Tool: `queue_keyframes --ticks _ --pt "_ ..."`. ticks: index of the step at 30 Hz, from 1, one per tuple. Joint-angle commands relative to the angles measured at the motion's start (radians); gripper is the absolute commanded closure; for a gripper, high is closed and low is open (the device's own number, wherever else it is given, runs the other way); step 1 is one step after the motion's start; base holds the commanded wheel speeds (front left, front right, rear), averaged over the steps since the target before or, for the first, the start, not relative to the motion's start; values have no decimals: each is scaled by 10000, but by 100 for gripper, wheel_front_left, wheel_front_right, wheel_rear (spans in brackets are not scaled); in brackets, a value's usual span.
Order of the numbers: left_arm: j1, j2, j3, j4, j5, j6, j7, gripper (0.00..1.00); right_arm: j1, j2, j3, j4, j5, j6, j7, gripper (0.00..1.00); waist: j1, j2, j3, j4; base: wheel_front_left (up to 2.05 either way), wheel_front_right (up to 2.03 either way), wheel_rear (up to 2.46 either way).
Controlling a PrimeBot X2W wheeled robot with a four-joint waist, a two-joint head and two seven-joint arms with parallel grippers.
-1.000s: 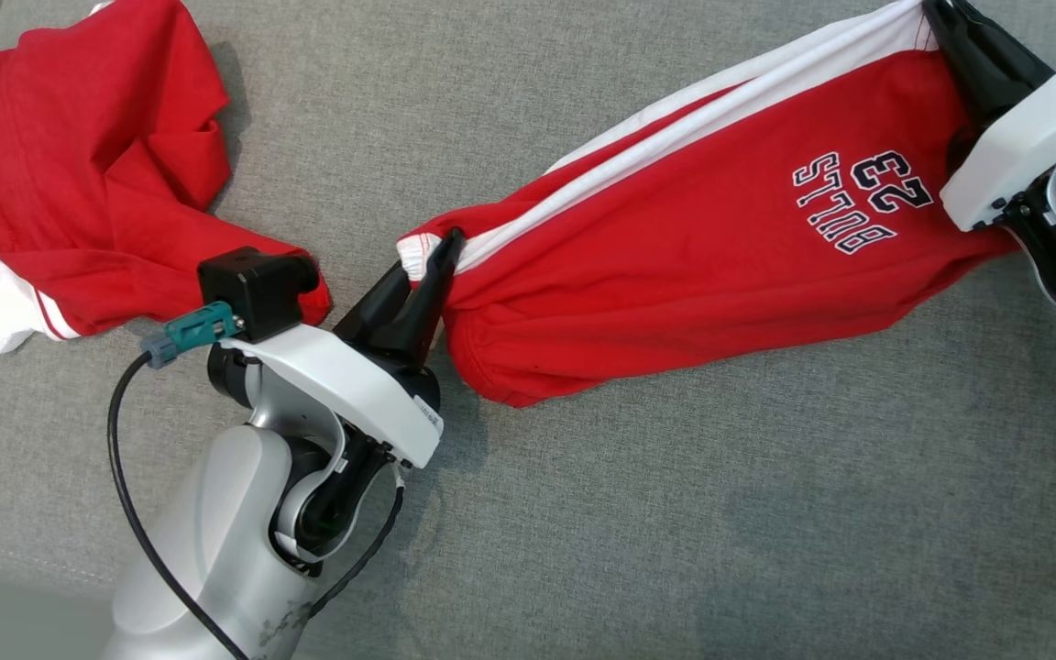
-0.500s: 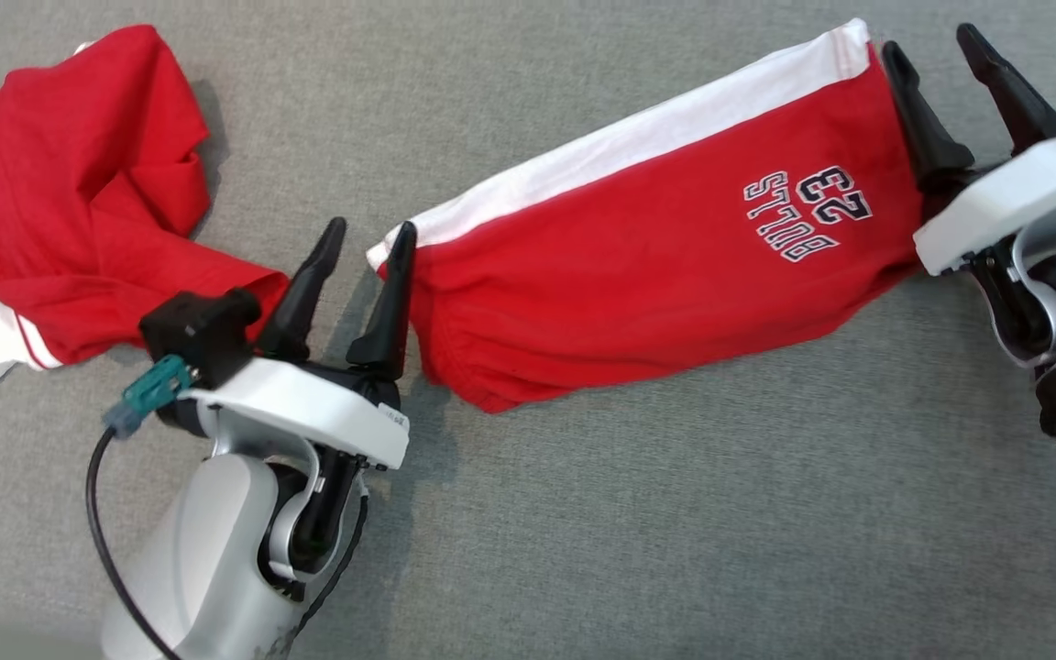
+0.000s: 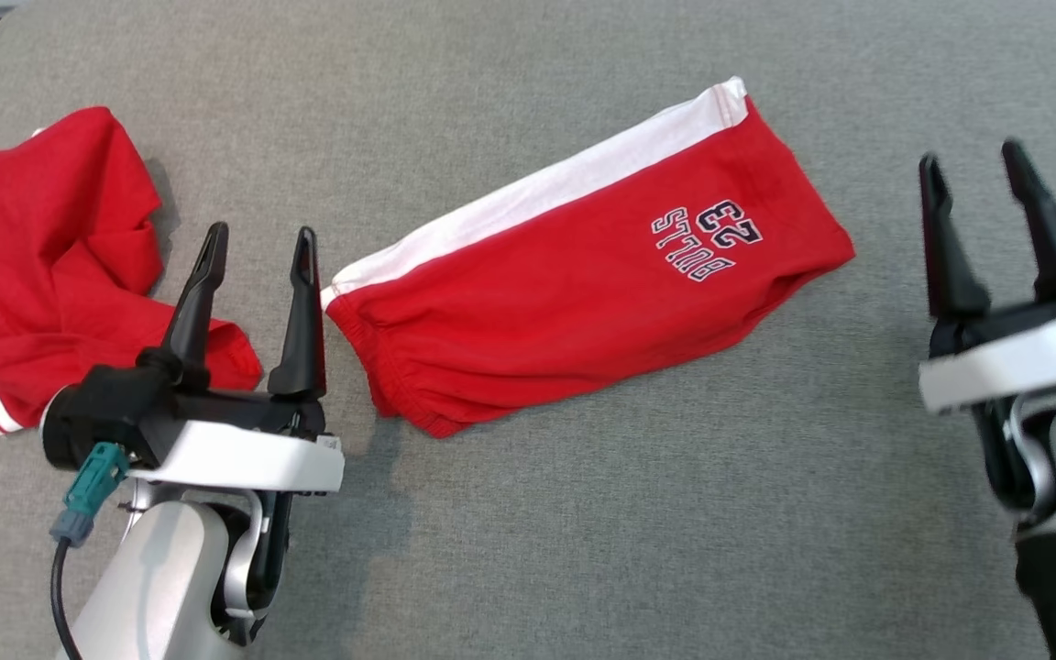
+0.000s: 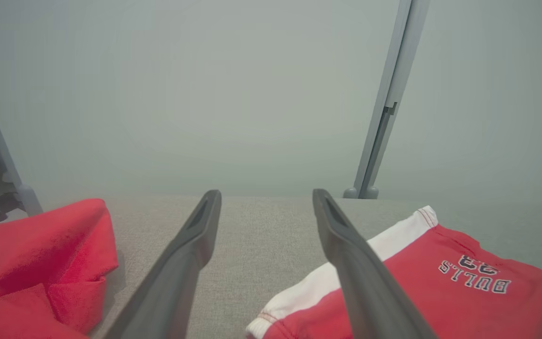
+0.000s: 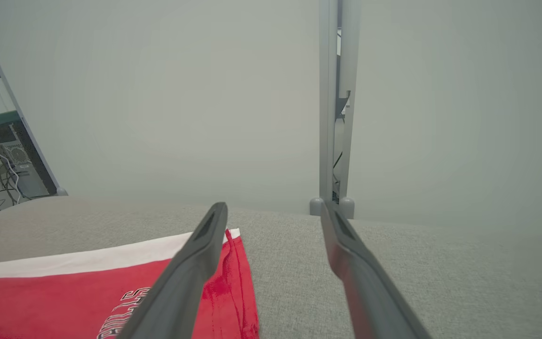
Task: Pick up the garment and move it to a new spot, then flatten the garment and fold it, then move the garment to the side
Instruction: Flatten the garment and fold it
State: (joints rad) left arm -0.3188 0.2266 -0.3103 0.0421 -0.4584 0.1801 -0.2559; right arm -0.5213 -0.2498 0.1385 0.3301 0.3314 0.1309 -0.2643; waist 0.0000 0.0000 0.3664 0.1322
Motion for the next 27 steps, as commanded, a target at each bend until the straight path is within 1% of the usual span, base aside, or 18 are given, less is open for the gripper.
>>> queue_keyframes --ticks 1,5,10,13,19,27 --pt "195 191 61 35 312 83 -50 0 669 192 -260 -436 -375 -3 -19 0 0 0 -230 -184 0 0 0" --pt "408 400 58 247 652 113 -71 0 1595 593 -748 -1166 -781 -3 181 0 0 0 -439 -318 0 0 0" --pt "676 515 10 481 711 119 -54 0 2461 999 -1176 -1967 -1040 -3 555 0 0 0 -663 -464 0 0 0" --pt "755 569 -23 531 705 136 28 0 2743 1131 -1328 -2318 -1104 -3 756 0 0 0 -694 -525 0 0 0" --pt "575 703 -9 530 682 77 81 0 2858 1229 -1488 -2730 -1148 -3 1013 0 0 0 -560 -549 0 0 0" --pt "428 678 -100 513 716 125 72 0 2685 1198 -1580 -2890 -1195 -3 1230 0 0 0 -466 -443 0 0 0"
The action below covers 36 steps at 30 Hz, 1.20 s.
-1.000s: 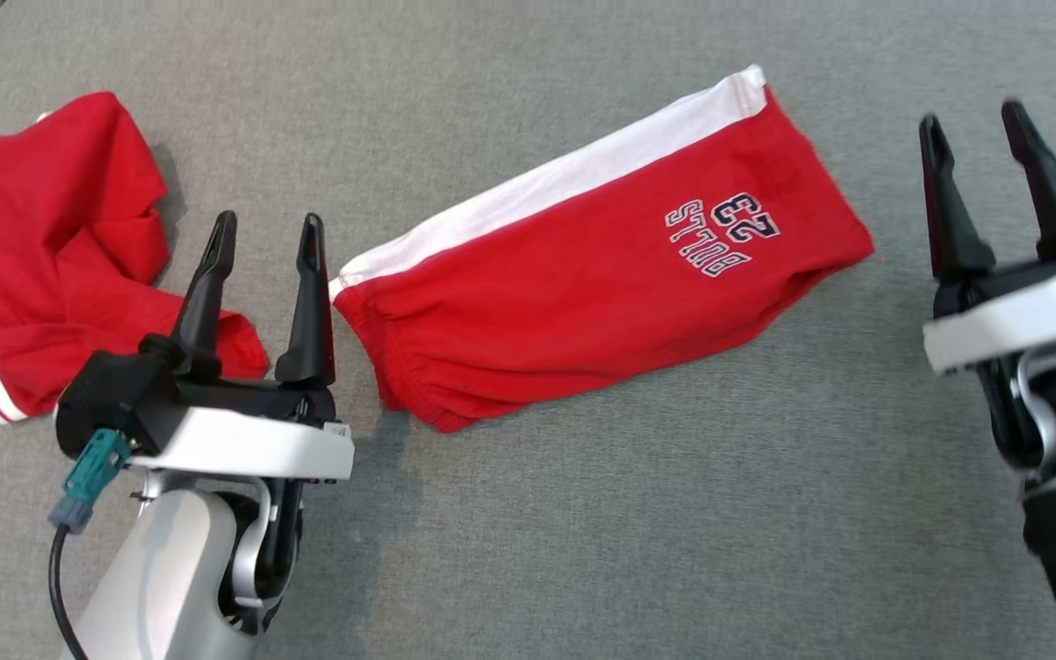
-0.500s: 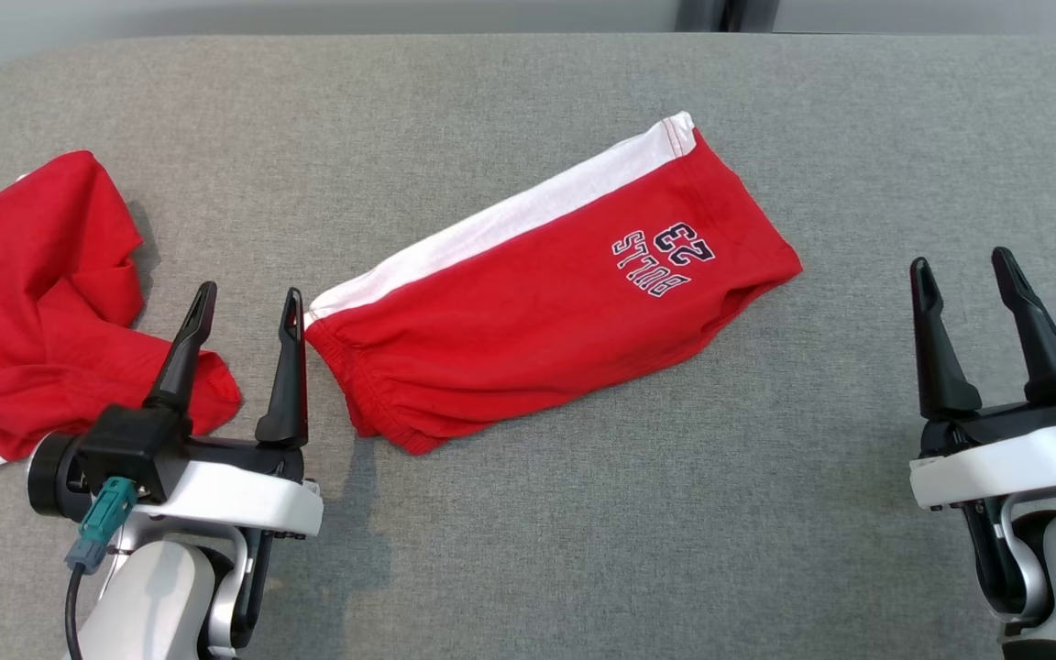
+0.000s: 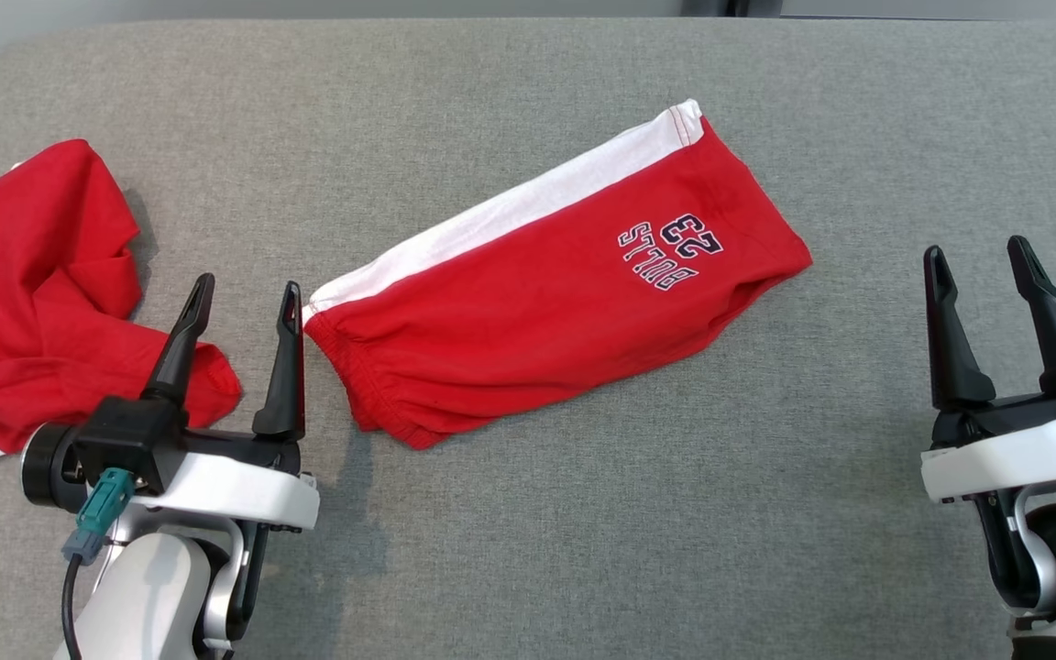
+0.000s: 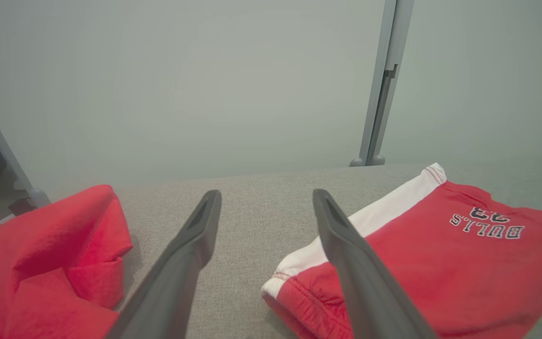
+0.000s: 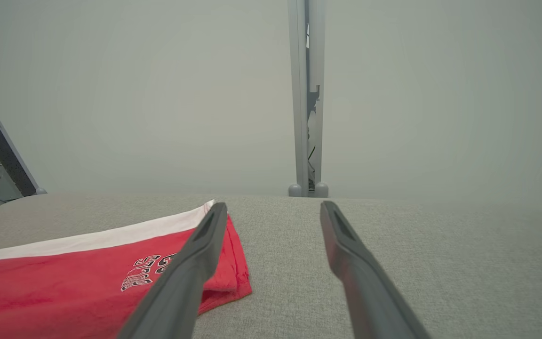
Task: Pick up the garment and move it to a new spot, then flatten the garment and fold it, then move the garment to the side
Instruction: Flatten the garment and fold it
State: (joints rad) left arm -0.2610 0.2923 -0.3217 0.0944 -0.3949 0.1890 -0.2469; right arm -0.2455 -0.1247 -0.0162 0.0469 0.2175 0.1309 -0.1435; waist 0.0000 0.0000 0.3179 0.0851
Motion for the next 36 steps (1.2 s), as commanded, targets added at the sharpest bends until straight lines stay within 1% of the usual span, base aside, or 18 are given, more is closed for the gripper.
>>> queue_keyframes --ticks 1,6,7,9,11,12,15,19,20,23,25,26,27,28,29,32,36 --pt "-169 12 -2 -15 75 26 -18 0 -142 -91 -32 -67 -42 -3 82 0 0 0 44 61 0 0 0" --pt "-382 -60 -95 -56 108 -5 -26 0 -810 -495 75 244 128 -3 529 0 0 0 280 281 0 0 0" --pt "-382 -60 -95 -56 108 -5 -26 0 -810 -495 75 244 128 -3 529 0 0 0 280 281 0 0 0" --pt "-471 -85 -151 -70 144 -30 -33 0 -1239 -677 233 624 191 -3 818 0 0 0 443 391 0 0 0" --pt "-548 -136 -212 -43 104 -69 -30 0 -1679 -789 464 1122 342 -3 1060 0 0 0 619 512 0 0 0" --pt "-664 -202 -256 -29 54 -126 -39 0 -2129 -888 772 1718 496 -3 1262 0 0 0 812 645 0 0 0" --pt "-807 -271 -304 66 28 -170 -50 0 -2726 -1009 1329 2632 606 -3 1430 0 0 0 1050 815 0 0 0" --pt "-993 -355 -371 210 16 -277 -77 0 -3404 -1130 1832 3797 760 -3 1593 0 0 0 1247 999 0 0 0" --pt "-1059 -393 -386 264 23 -304 -100 0 -3684 -1168 2023 4284 807 -3 1680 0 0 0 1308 1062 0 0 0" --pt "-1098 -441 -407 355 53 -358 -109 0 -3955 -1139 2339 4977 916 -3 1906 0 0 0 1334 1098 0 0 0" --pt "-1111 -463 -402 407 71 -374 -118 0 -3993 -1115 2592 5444 1035 -3 2297 0 0 0 1335 1095 0 0 0" --pt "-1115 -477 -398 435 70 -361 -125 0 -4019 -1072 2693 5531 1191 -2 2340 5 0 0 1332 1087 0 0 0" --pt "-1123 -483 -391 459 69 -362 -130 0 -4041 -1045 2782 5587 1261 -2 2346 21 0 0 1328 1072 0 0 0" --pt "-1128 -483 -372 476 62 -370 -136 0 -4027 -1049 2857 5671 1344 -2 2473 67 0 0 1321 1048 0 0 0" --pt "-1126 -483 -361 499 61 -375 -140 0 -4000 -1048 2897 5721 1433 -2 2531 100 0 0 1307 1018 0 0 0" --pt "-1108 -466 -330 554 62 -381 -147 0 -3805 -1103 2894 5624 1596 -8 2411 100 0 0 1249 901 0 0 0" --pt "-1016 -413 -293 548 79 -356 -155 0 -3369 -1020 2488 5176 1734 -14 1931 100 0 0 1116 684 0 0 0"
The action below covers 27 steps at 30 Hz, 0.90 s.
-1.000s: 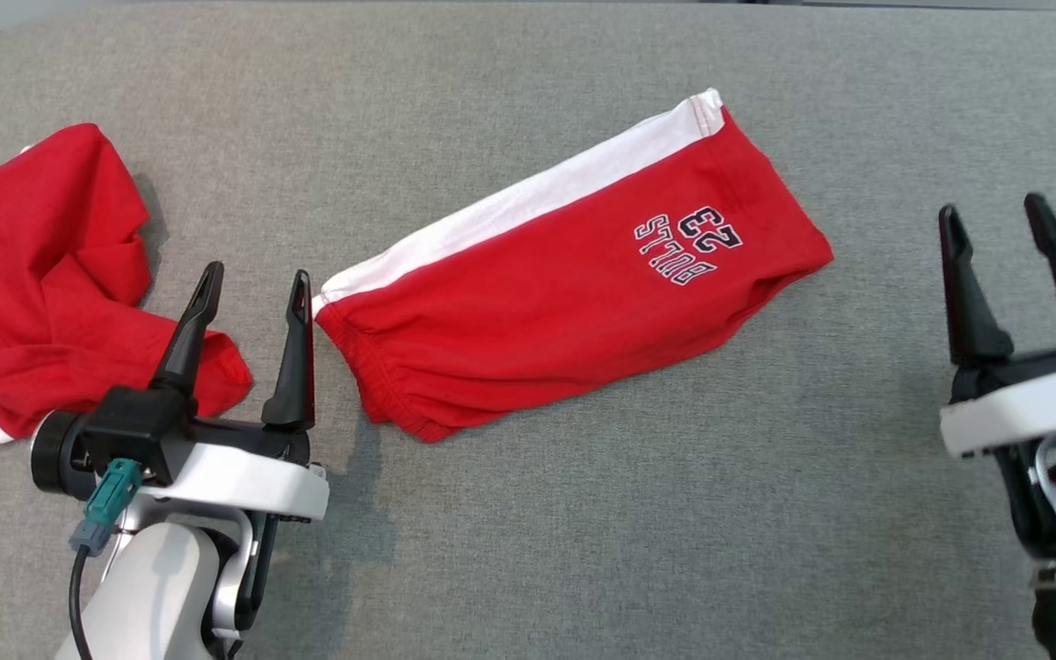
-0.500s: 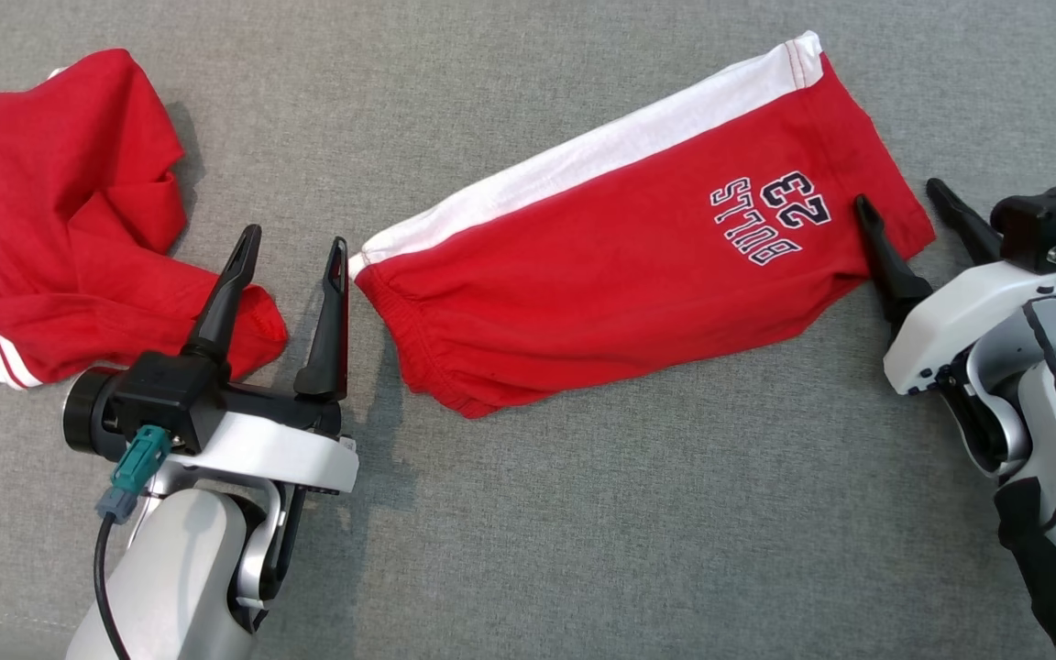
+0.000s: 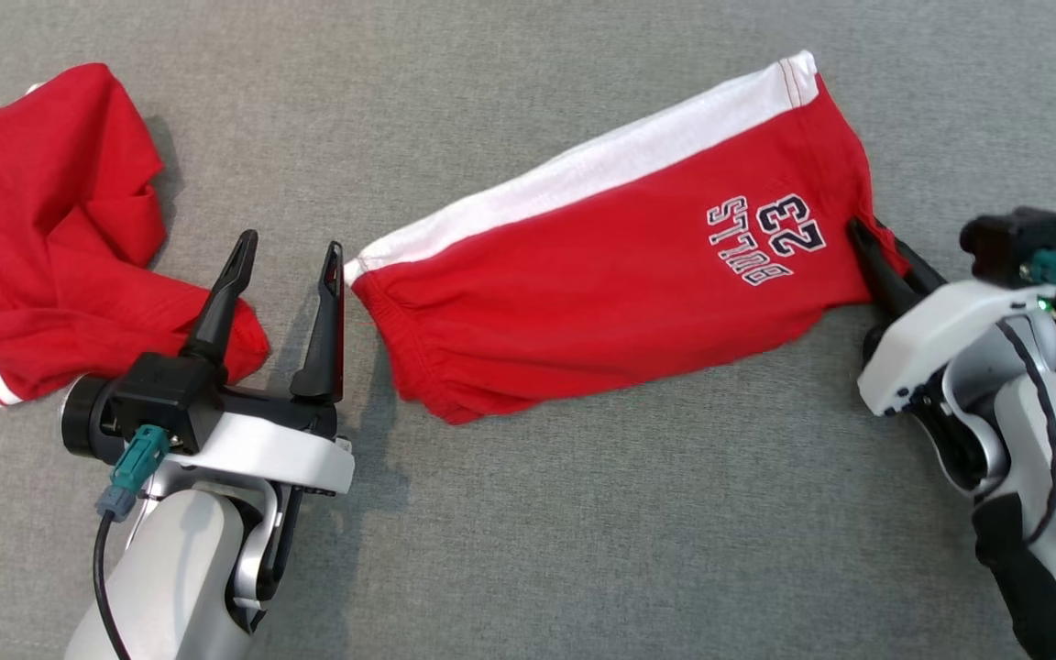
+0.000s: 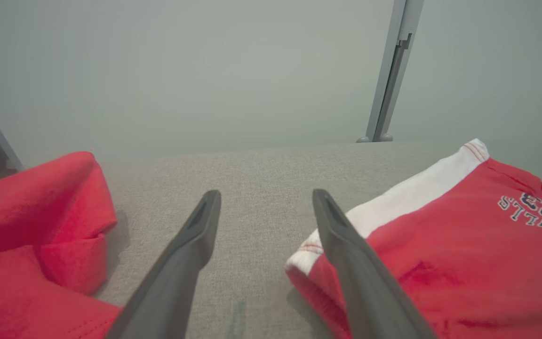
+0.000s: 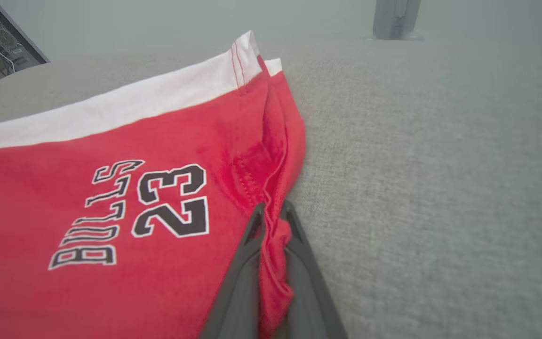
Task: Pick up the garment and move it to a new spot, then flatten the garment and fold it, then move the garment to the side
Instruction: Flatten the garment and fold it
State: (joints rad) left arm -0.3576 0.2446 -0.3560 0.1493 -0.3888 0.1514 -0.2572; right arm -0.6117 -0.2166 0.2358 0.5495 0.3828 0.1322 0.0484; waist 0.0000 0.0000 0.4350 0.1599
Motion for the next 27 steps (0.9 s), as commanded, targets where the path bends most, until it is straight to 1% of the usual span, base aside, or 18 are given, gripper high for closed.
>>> queue_keyframes --ticks 1,5,10,11,17,23,27 --pt "-19 88 60 3 21 19 -53 0 462 -74 -163 4 62 -27 -91 100 0 0 -98 -127 0 0 0" --pt "103 167 57 -12 24 40 -42 0 1360 131 -883 -674 101 -27 -517 100 0 0 -300 -365 0 0 0" --pt "262 303 69 -110 -23 101 69 0 2672 536 -1839 -1697 -63 -24 -843 100 0 0 -578 -678 0 0 0" --pt "262 303 69 -110 -23 101 69 0 2672 536 -1839 -1697 -63 -24 -843 100 0 0 -578 -678 0 0 0" --pt "421 469 67 -292 -66 166 265 0 3969 1157 -2941 -2584 -226 -18 -888 100 0 0 -777 -943 0 0 0" --pt "470 572 29 -455 -53 232 404 0 4412 1452 -3336 -3031 -352 -18 -757 100 0 0 -851 -1056 0 0 0" --pt "514 618 -10 -549 -51 276 480 0 4332 1525 -3342 -3327 -453 -17 -821 100 0 0 -872 -1058 0 0 0"
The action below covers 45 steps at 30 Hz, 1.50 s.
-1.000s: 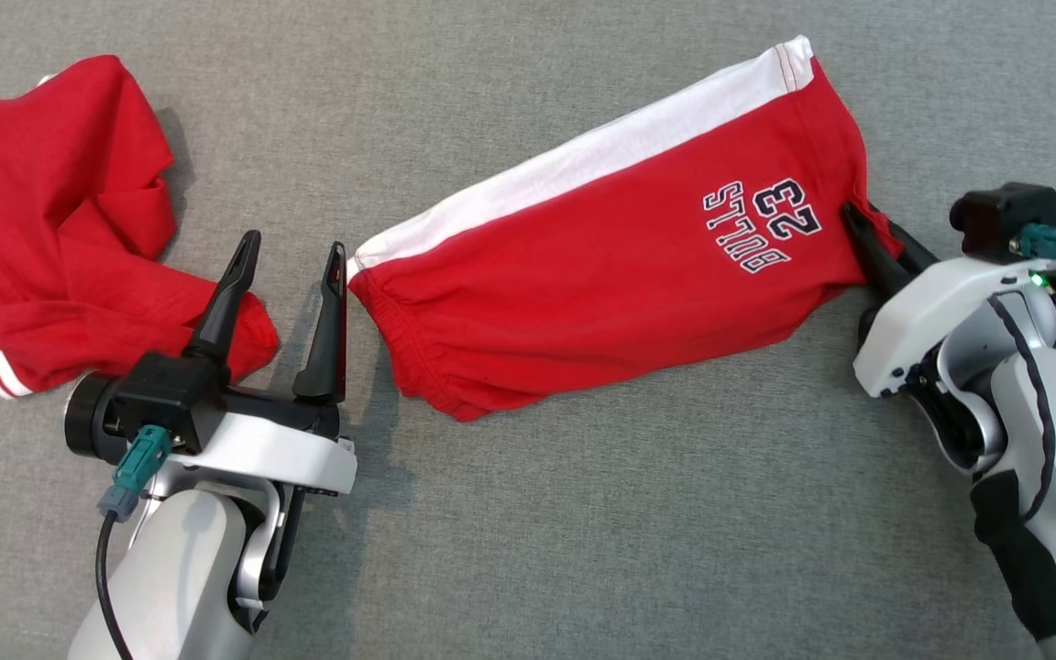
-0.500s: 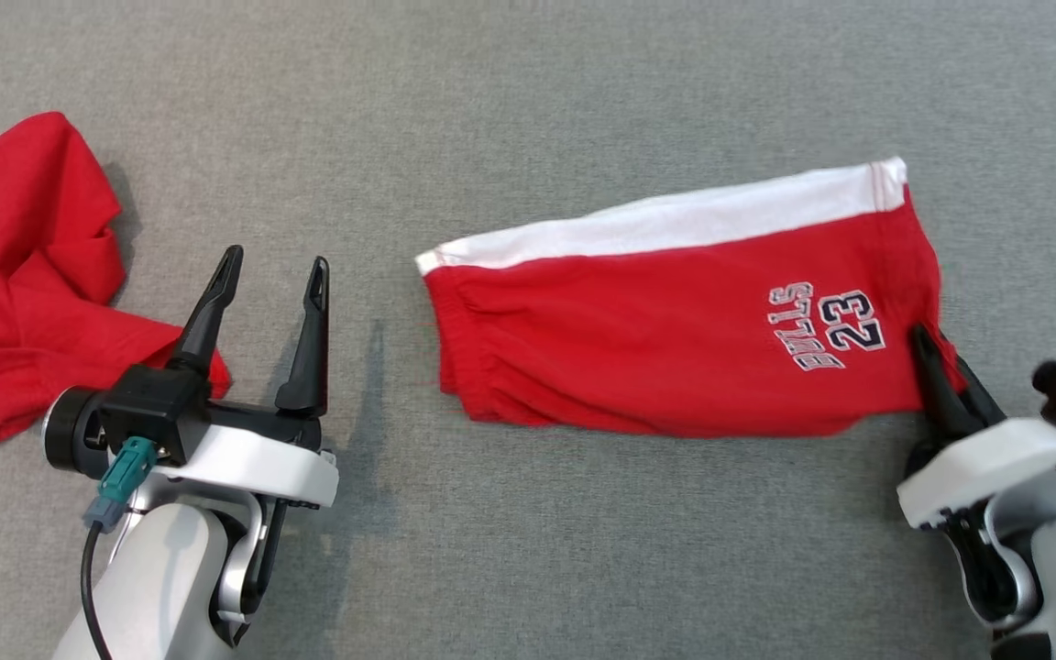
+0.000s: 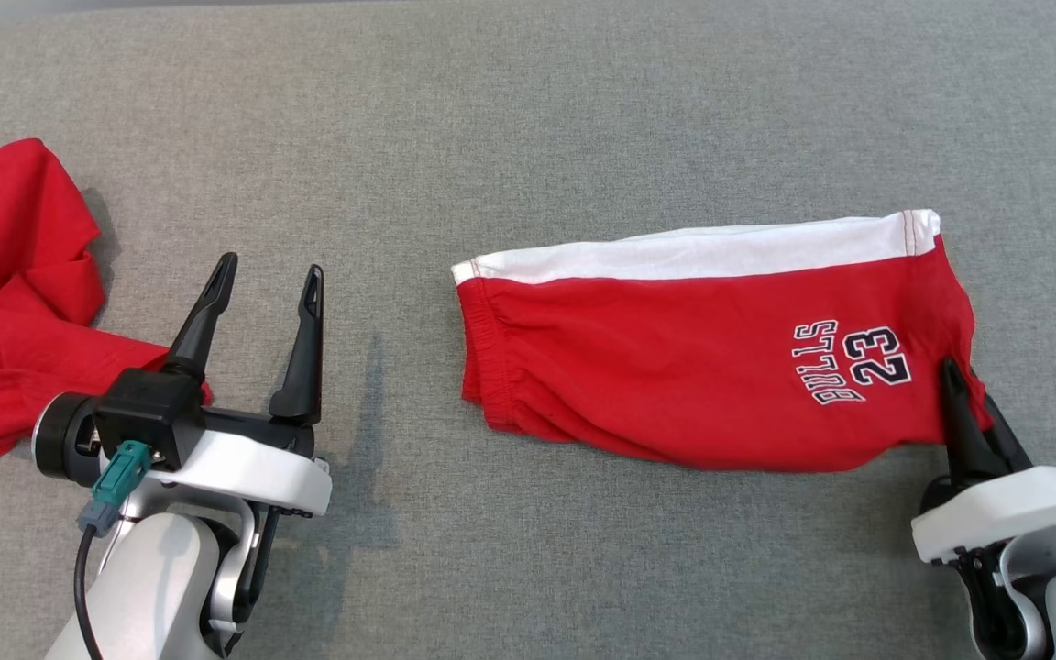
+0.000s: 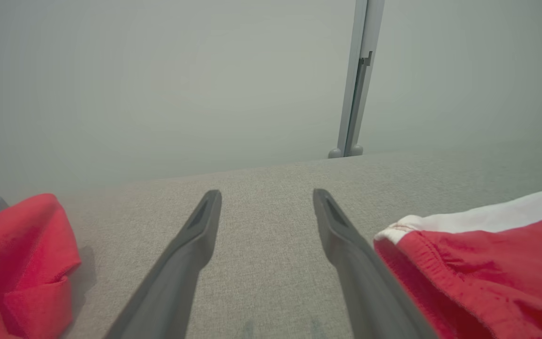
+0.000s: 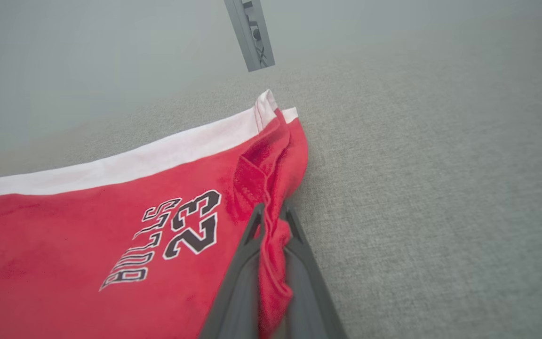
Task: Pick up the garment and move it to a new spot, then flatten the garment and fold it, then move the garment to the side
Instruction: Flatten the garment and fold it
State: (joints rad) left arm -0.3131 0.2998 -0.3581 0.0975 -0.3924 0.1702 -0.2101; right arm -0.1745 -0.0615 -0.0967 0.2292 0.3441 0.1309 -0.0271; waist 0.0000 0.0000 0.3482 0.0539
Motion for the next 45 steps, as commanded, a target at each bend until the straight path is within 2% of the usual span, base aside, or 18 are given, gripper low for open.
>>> queue_keyframes --ticks 1,7,11,15,18,22,29,36,37,38,45 --pt "83 76 11 -64 -22 92 17 0 -112 -14 21 -246 -136 -3 -111 100 0 0 -3 -3 0 0 0" --pt "127 120 8 -186 -44 177 87 0 -693 60 1031 -1597 -486 -3 -287 100 0 0 10 -25 0 0 0" --pt "50 94 -41 -196 -54 166 101 0 -1302 78 2407 -2494 -585 -3 -131 100 0 0 16 15 0 0 0" --pt "-38 24 -109 -140 -104 125 58 0 -1833 82 3909 -2858 -426 -3 65 100 0 0 8 207 0 0 0" --pt "-76 -41 -150 -82 -129 96 9 0 -2032 77 4874 -2601 -206 -3 223 100 0 0 27 398 0 0 0" --pt "-86 -154 -210 24 -200 92 -66 0 -2128 79 5859 -1636 63 -3 362 100 0 0 81 625 0 0 0" --pt "-151 -269 -256 178 -221 46 -195 0 -2314 80 6786 -230 239 -3 139 100 0 0 190 804 0 0 0" --pt "-174 -297 -252 305 -220 76 -275 0 -2490 81 7559 342 297 -3 -74 100 0 0 191 781 0 0 0" --pt "-187 -303 -264 343 -229 78 -297 0 -2433 75 7751 395 318 -3 -79 33 0 0 145 766 0 0 0" --pt "-183 -298 -262 365 -237 81 -286 0 -2373 74 7814 385 335 -3 -108 0 0 0 113 754 0 0 0" --pt "47 -235 -221 470 -289 173 -318 0 -1774 -178 7978 -387 470 -3 -216 0 0 0 -266 603 0 0 0"
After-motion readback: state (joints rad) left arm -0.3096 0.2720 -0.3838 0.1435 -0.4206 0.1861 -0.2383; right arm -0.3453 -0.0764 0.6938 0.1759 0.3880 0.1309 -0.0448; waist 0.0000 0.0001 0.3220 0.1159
